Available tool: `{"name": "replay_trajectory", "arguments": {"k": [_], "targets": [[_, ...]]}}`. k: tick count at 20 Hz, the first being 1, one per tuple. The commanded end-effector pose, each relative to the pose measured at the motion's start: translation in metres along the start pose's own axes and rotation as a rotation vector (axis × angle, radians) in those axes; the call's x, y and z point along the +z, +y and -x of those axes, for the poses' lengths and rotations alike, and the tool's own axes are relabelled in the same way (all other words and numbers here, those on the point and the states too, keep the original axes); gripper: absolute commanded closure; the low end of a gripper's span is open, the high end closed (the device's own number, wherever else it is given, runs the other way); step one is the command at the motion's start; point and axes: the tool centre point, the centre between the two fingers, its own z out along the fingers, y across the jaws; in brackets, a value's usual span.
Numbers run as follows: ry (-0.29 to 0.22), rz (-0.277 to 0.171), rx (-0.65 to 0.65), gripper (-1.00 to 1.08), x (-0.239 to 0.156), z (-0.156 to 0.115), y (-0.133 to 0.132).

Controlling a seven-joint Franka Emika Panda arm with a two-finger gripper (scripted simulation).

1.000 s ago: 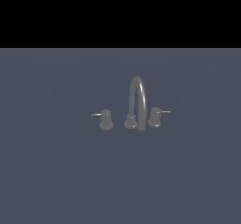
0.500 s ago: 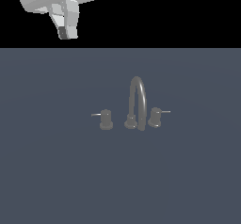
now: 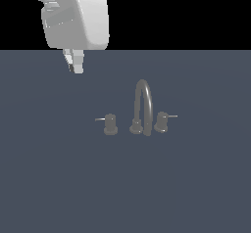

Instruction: Turn on the faucet by rotating a designated handle.

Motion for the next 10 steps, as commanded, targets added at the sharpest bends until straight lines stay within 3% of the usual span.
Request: {"name": "replay_trajectory", "arguments": {"k": [1,10], "targets": [[-0.002,-0.002,0.049,1.08,0.014,-0.005,-0.009],[-0.007,-0.002,0.206,1.08,0.06,-0.024,-0.037]]}}
